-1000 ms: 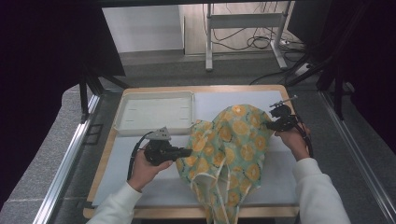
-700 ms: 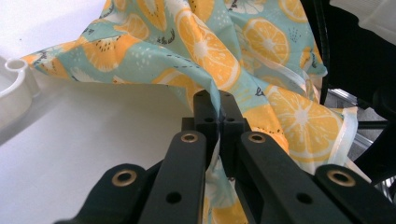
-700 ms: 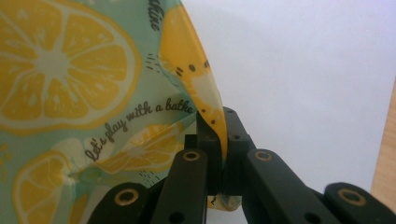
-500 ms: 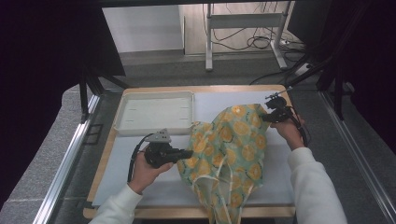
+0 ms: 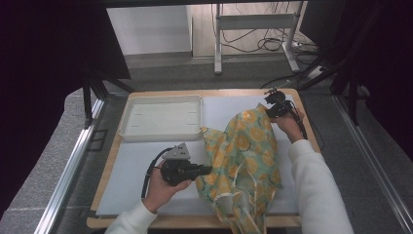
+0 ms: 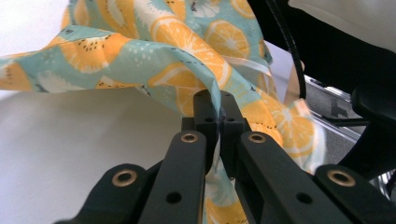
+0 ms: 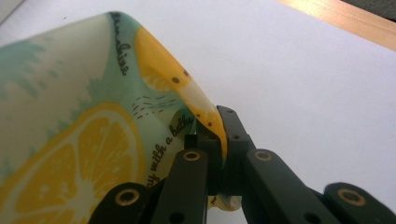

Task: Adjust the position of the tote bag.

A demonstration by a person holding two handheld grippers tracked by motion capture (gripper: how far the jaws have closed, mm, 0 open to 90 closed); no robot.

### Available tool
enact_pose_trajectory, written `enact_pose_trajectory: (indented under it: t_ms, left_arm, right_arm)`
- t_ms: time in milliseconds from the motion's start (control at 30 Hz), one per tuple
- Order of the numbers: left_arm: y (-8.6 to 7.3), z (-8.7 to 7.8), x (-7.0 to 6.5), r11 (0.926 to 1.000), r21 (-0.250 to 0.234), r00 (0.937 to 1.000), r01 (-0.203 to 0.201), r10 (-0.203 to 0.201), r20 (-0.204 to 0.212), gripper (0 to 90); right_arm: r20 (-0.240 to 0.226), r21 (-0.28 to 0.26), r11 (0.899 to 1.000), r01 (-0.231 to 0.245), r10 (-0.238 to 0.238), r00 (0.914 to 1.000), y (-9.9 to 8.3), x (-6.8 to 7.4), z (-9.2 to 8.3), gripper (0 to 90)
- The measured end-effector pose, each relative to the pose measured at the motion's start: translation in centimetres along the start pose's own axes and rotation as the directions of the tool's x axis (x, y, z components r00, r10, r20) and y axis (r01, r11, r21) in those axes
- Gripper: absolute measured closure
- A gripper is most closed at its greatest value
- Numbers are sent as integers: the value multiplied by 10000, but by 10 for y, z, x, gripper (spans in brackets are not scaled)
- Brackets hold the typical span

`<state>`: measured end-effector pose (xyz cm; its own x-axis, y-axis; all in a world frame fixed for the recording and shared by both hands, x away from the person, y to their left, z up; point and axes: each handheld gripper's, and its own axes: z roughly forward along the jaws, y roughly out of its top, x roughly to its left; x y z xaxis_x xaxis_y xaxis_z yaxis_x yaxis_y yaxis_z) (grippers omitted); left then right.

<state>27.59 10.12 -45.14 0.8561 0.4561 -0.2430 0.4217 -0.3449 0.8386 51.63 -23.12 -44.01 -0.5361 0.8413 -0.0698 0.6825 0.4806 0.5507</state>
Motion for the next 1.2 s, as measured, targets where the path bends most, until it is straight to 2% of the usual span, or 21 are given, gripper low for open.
enact_pose_trajectory:
  t_ms: [167,400,900,967,1033,1067,1133,1200]
  left_arm:
    - [-3,1,1,10000,-25,10000,55,-55,-26,899]
    - [-9,1,7,9996,-41,9995,286,-286,-97,896]
    - [-13,-3,19,9983,-117,9974,577,-582,-423,873]
    - [-14,-4,20,9981,-84,9966,613,-617,-554,823]
    - [-15,-7,21,9976,-288,9931,635,-660,-968,694]
    - [-16,-8,22,9970,-401,9907,659,-702,-1165,627]
    - [-16,-12,25,9951,-540,9857,825,-894,-1429,477]
    - [-17,-17,30,9933,-684,9813,931,-1032,-1623,419]
  right_arm:
    - [30,82,9998,-156,156,9999,-8,-4,-2,883]
    - [-51,52,9992,-408,408,9992,-28,-13,-16,882]
    - [-204,276,9986,-460,466,9987,-52,-16,-23,870]
    - [-187,299,9989,-363,368,9991,-54,-15,-24,805]
    - [-111,300,9992,-276,279,9995,-57,-14,-26,618]
    - [5,225,9995,-233,233,9997,-58,-13,-29,557]
    - [-35,-25,9994,-334,334,9994,-62,-12,-36,493]
    - [-158,-258,9990,-361,357,9992,-66,-11,-45,460]
